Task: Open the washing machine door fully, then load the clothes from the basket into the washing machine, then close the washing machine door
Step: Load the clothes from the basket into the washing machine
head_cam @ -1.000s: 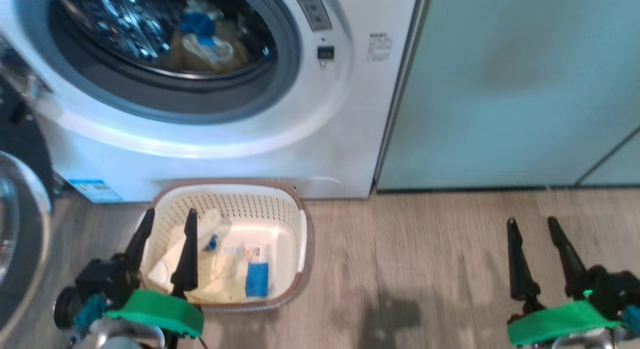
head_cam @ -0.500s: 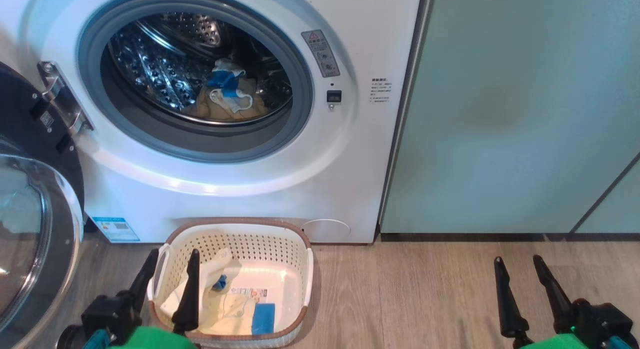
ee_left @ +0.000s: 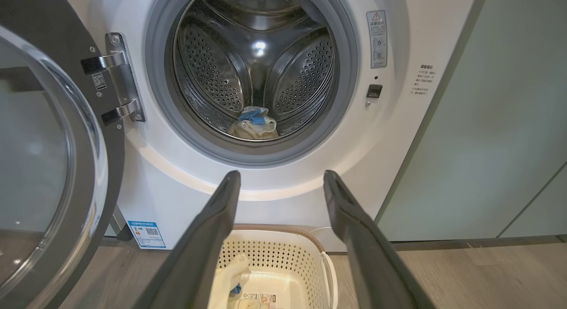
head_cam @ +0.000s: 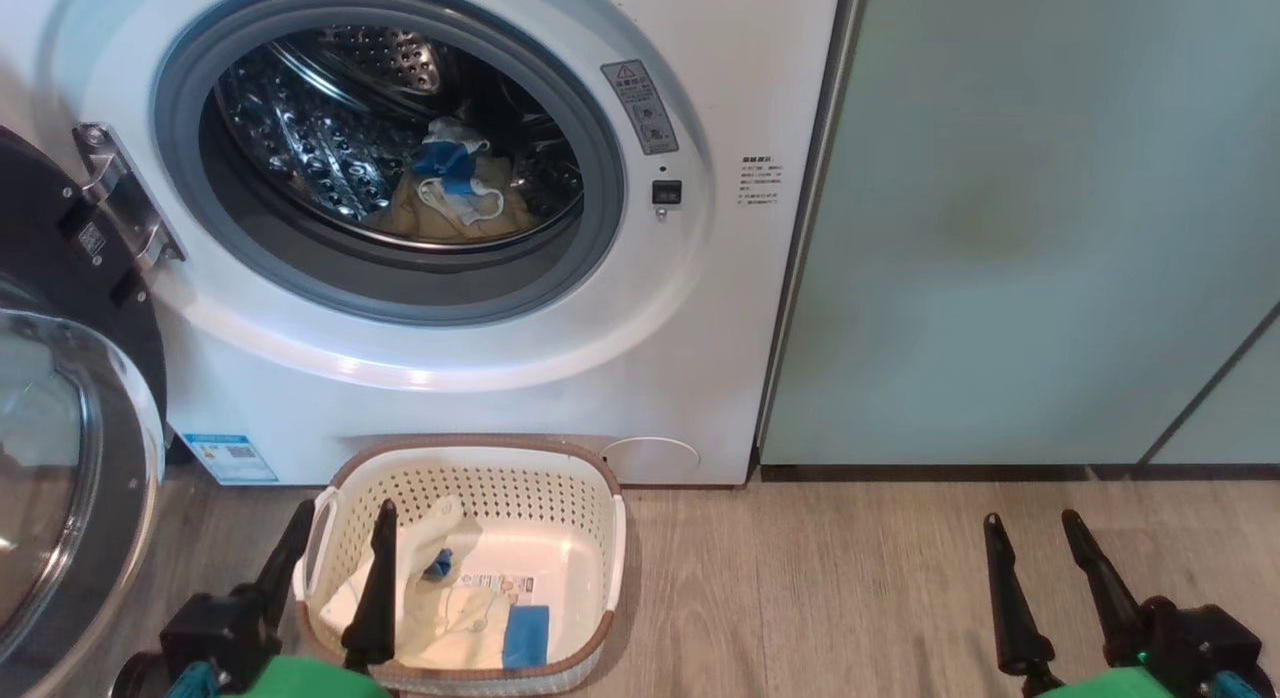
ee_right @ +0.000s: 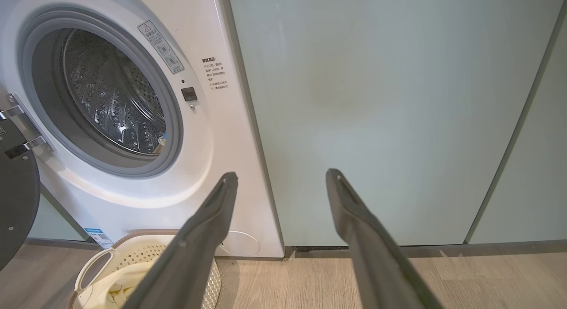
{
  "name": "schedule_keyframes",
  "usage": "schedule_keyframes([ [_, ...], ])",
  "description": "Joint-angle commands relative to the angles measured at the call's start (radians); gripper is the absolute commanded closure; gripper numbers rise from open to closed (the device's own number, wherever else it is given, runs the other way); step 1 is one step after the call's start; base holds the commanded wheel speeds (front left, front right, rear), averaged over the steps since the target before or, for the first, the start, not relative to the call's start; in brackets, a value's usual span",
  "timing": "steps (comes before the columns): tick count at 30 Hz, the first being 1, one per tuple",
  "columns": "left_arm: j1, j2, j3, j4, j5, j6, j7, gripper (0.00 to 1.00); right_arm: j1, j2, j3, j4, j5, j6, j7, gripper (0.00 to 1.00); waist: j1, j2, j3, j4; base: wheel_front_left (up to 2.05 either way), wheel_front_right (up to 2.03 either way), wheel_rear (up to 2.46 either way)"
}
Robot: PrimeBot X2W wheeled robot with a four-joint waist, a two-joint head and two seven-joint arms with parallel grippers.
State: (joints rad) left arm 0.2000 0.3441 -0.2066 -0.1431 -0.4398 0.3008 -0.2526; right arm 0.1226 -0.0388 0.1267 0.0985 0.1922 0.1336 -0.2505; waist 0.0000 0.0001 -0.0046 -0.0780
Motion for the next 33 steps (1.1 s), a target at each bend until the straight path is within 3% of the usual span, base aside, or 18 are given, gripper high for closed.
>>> schedule_keyframes([
  [1, -0.045, 0.008, 0.043, -0.029, 0.011, -0.002, -0.009, 0.00, -0.027, -0.011, 0.021, -0.031, -0.003, -0.003, -0.002, 0.00, 0.0000, -0.0001, 0.003, -0.001, 0.00, 0.00, 0.00],
  [21, -0.121, 0.000, 0.041, 0.061, 0.016, -0.030, -0.009, 0.00, -0.078, -0.011, 0.039, -0.043, 0.001, -0.003, -0.006, 0.00, 0.0000, -0.0001, 0.109, -0.034, 0.00, 0.00, 0.00],
  [33, -0.322, 0.012, -0.011, 0.372, -0.008, -0.120, 0.058, 0.00, -0.165, -0.011, 0.057, -0.060, 0.026, -0.003, -0.010, 0.00, 0.0000, -0.0001, 0.299, -0.066, 0.00, 0.00, 0.00],
])
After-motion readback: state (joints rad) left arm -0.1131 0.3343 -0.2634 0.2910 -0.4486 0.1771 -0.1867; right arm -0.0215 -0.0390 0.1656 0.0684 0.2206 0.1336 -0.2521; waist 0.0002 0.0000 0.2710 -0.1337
